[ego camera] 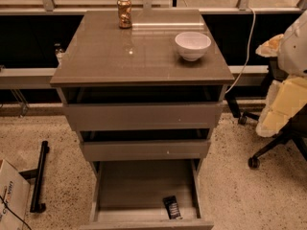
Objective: Pick rxbar blueberry from bottom drawer and place on counter
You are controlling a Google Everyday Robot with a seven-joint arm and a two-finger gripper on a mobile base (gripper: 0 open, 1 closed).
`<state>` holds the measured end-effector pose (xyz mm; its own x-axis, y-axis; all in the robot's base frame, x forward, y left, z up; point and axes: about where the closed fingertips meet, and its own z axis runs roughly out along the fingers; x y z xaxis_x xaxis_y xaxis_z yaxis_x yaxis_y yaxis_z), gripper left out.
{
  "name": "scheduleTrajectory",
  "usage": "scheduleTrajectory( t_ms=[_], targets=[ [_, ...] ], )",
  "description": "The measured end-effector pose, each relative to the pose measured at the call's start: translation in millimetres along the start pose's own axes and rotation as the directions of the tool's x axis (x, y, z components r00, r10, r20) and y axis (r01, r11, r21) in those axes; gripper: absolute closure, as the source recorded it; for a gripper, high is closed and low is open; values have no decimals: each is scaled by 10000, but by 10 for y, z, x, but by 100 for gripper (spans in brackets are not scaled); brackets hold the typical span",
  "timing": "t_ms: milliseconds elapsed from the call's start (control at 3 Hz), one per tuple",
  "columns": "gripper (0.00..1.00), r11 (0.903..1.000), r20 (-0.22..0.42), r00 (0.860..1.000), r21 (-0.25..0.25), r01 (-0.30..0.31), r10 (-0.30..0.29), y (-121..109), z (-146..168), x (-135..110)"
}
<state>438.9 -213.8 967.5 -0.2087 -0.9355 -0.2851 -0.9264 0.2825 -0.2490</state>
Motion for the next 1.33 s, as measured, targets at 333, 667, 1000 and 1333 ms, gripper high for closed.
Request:
scheduleTrajectory(
  t_ms=[333,667,1000,1333],
  targets=[
    [0,9997,1248,9919,-19,-244,244,56,220,29],
    [0,9956,2060,9742,-72,-931,926,95,460,124],
    [0,9859,2778,9460,-471,-1606,1673,155,731,231],
    [0,9859,2777,9460,-471,-1605,1673,156,731,231]
  ],
)
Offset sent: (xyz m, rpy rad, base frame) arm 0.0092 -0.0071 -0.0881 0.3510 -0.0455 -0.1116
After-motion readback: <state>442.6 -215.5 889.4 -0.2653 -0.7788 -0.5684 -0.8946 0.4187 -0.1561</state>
